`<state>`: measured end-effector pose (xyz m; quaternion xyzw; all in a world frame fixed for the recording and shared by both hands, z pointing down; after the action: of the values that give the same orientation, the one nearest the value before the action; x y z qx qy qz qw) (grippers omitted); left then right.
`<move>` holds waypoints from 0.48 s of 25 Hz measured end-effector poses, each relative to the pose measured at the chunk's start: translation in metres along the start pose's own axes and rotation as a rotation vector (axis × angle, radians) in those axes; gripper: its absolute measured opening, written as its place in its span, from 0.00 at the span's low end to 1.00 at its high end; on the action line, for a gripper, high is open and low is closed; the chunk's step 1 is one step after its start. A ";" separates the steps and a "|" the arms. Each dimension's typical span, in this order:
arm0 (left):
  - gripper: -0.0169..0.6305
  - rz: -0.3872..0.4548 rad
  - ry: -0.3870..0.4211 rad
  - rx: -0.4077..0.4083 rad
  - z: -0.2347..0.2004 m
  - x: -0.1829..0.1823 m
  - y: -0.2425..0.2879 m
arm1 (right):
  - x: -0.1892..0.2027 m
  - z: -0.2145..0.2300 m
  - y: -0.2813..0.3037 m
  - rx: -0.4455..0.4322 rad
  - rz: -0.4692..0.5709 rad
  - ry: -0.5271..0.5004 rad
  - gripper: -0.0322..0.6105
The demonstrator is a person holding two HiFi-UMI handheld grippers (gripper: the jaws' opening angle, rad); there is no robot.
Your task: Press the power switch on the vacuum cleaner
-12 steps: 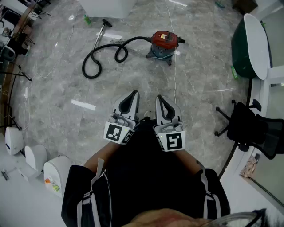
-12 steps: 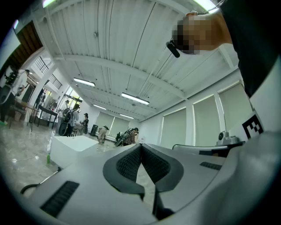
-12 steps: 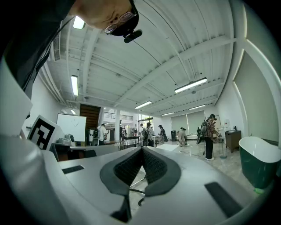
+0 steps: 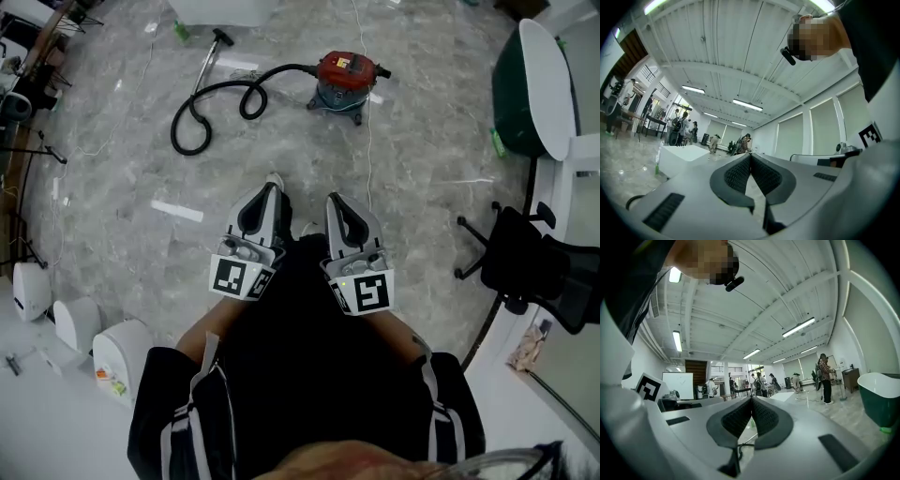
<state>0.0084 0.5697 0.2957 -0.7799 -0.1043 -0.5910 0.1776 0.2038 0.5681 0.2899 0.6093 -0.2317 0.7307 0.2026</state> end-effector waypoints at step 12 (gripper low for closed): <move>0.05 -0.012 -0.033 0.140 0.011 0.013 0.058 | -0.002 0.037 0.005 0.108 -0.030 -0.042 0.08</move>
<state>0.0438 0.5202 0.2967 -0.7746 -0.1531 -0.5704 0.2264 0.2304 0.5427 0.2934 0.6378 -0.1869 0.7263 0.1754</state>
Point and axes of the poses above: the fingertips, and each gripper's own axes: y forward along the fingers, z to its right, x out of its underside, the point moved 10 cm from there along -y, backward along the fingers, and after that the axes turned 4 degrees about z, right-handed, at the moved point
